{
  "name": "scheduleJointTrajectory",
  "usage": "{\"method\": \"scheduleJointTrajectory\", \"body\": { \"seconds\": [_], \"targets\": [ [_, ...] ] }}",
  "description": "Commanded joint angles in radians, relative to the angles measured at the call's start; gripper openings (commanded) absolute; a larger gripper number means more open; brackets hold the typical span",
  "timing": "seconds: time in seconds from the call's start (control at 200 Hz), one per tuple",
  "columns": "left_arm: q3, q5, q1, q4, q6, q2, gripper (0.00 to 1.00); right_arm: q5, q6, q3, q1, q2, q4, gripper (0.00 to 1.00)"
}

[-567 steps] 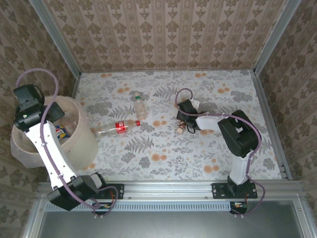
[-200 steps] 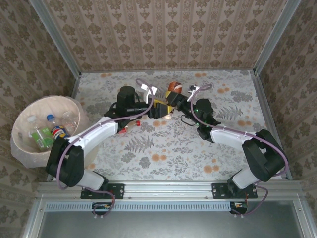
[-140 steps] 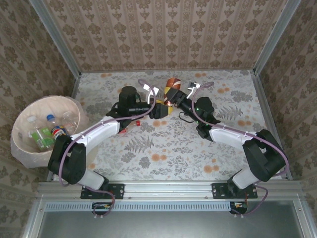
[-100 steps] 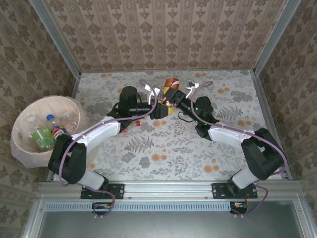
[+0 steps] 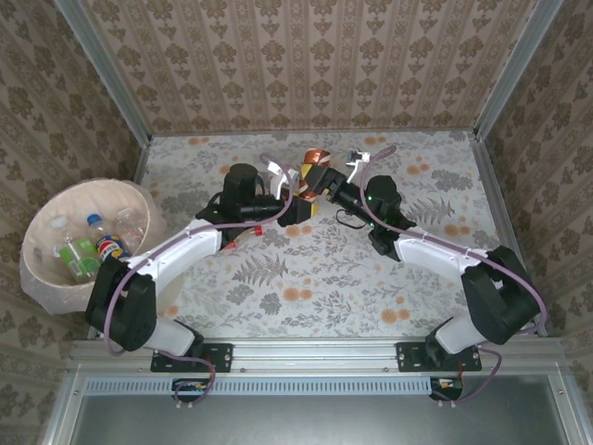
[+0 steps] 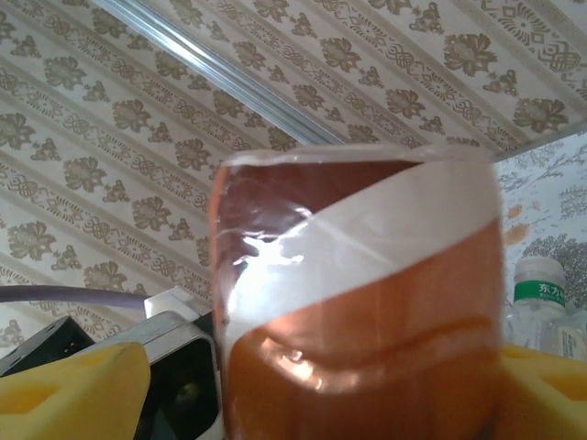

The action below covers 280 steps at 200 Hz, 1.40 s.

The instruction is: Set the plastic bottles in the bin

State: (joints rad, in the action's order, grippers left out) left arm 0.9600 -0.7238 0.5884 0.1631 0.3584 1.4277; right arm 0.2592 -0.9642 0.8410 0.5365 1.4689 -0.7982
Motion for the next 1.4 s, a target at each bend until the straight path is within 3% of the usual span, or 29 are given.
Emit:
{"method": "scheduleJointTrajectory", "body": {
  "seconds": [0.0, 0.045, 0.16, 0.31, 0.42, 0.585, 0.88, 1.145, 1.205, 1.27, 1.395],
  "targets": [
    [0.04, 0.148, -0.005, -0.092, -0.085, -0.051, 0.32, -0.011, 0.056, 0.021, -0.011, -0.071, 0.099, 0.93],
    [0.041, 0.184, -0.004, -0.111, -0.091, -0.064, 0.32, -0.045, 0.077, 0.011, -0.015, -0.117, 0.136, 1.0],
    [0.058, 0.314, -0.006, -0.195, -0.111, -0.106, 0.32, -0.162, 0.109, -0.026, -0.033, -0.18, 0.224, 1.0],
    [0.111, 0.505, -0.007, -0.37, -0.146, -0.163, 0.32, -0.393, 0.18, -0.017, -0.052, -0.24, 0.518, 1.0],
    [0.166, 0.649, -0.008, -0.513, -0.159, -0.203, 0.32, -0.489, 0.222, -0.036, -0.064, -0.262, 0.61, 1.0],
    [0.283, 0.844, -0.009, -0.728, -0.167, -0.25, 0.32, -0.497, 0.22, -0.079, -0.094, -0.276, 0.603, 1.0],
    [0.544, 1.313, -0.01, -1.111, -0.087, -0.294, 0.34, -0.468, 0.226, -0.064, -0.107, -0.219, 0.596, 1.0],
    [0.706, 1.735, -0.02, -1.389, 0.063, -0.296, 0.34, -0.394, 0.279, 0.024, -0.116, -0.137, 0.624, 1.0],
    [0.712, 1.765, -0.055, -1.445, 0.098, -0.32, 0.34, -0.378, 0.301, 0.053, -0.116, -0.123, 0.648, 1.0],
    [0.686, 1.725, -0.123, -1.461, 0.101, -0.357, 0.34, -0.363, 0.32, 0.075, -0.117, -0.112, 0.667, 1.0],
    [0.601, 1.587, -0.342, -1.435, 0.061, -0.432, 0.35, -0.351, 0.313, 0.081, -0.118, -0.101, 0.661, 1.0]
  ]
}}
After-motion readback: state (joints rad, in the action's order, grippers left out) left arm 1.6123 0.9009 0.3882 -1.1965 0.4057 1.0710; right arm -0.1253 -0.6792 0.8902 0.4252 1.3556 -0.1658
